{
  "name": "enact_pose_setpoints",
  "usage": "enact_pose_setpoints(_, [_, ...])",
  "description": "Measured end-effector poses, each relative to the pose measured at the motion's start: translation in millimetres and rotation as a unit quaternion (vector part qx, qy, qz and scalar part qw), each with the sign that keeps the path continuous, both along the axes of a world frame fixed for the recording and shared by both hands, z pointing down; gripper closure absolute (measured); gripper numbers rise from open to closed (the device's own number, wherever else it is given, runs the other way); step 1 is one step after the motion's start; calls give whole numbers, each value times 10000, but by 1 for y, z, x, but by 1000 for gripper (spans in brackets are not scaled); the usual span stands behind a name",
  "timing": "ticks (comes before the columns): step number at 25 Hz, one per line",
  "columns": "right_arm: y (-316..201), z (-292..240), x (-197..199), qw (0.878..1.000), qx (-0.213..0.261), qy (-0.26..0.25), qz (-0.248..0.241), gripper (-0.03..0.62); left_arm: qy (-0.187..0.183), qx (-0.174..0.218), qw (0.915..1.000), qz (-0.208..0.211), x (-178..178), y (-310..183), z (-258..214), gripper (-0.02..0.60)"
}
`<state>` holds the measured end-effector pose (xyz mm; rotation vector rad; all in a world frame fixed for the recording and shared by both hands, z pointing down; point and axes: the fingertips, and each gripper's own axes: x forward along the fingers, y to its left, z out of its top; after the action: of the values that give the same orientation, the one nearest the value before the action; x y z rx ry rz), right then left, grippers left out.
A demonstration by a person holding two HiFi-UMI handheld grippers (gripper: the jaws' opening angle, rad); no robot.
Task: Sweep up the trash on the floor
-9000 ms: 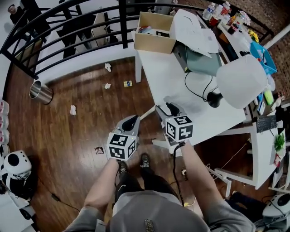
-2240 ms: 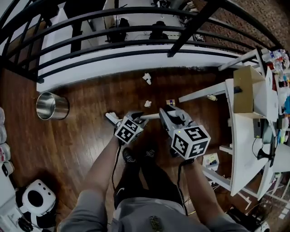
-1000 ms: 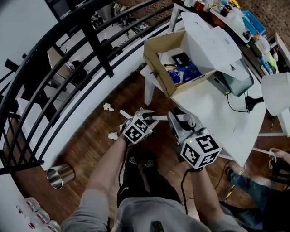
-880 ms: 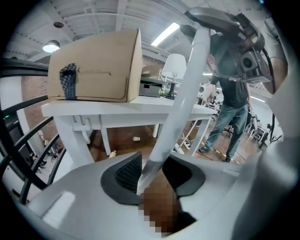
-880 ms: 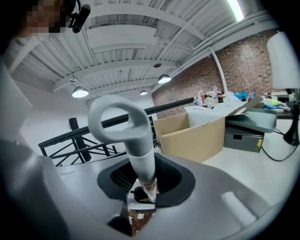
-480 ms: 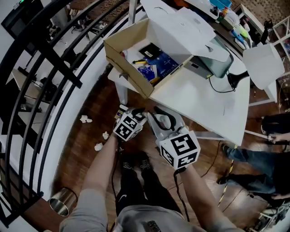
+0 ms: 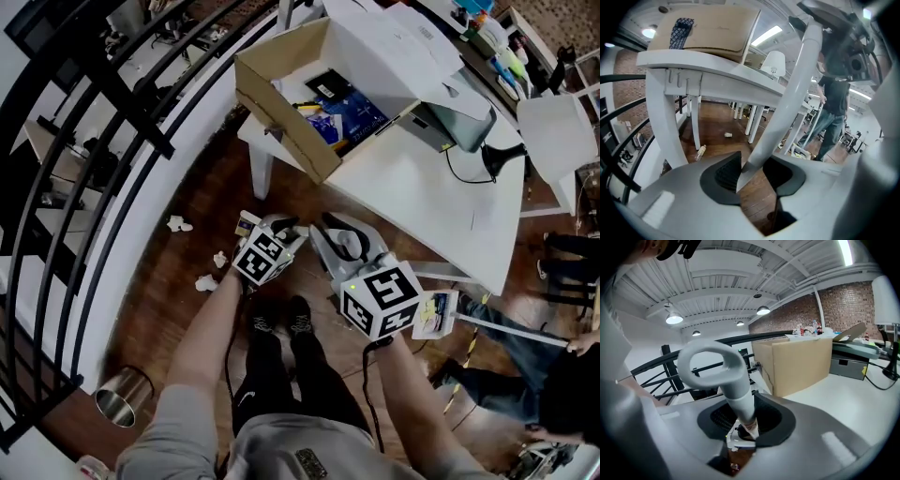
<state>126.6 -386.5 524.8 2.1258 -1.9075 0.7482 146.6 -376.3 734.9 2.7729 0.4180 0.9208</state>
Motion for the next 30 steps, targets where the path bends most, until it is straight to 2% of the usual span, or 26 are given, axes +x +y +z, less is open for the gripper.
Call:
enact_pose_setpoints(5, [12, 3, -31, 9991, -12, -178, -389, 507, -171, 90, 9993, -321, -38, 8, 5, 437])
enact_pose_setpoints(11, [29, 5, -81, 9940, -19, -121, -1085, 507, -276, 164, 9962, -815, -83, 22, 5, 437])
enact_pose_setpoints(17, [37, 0, -104, 9896, 3, -219, -1420, 508, -363, 208, 9922, -1174, -113, 30, 0, 439])
enact_pose_setpoints(21, [34, -26, -111, 9876, 215, -186, -1545, 508, -224, 280, 9904, -1336, -121, 26, -26, 440])
enact_pose_setpoints(25, [7, -60, -122, 9838, 510, -78, -1714, 508, -33, 468, 9863, -1578, -128, -8, -60, 445])
enact_pose_setpoints(30, [-62, -77, -141, 9784, 721, 24, -1940, 508, 169, 592, 9773, -2026, -146, -89, -77, 442])
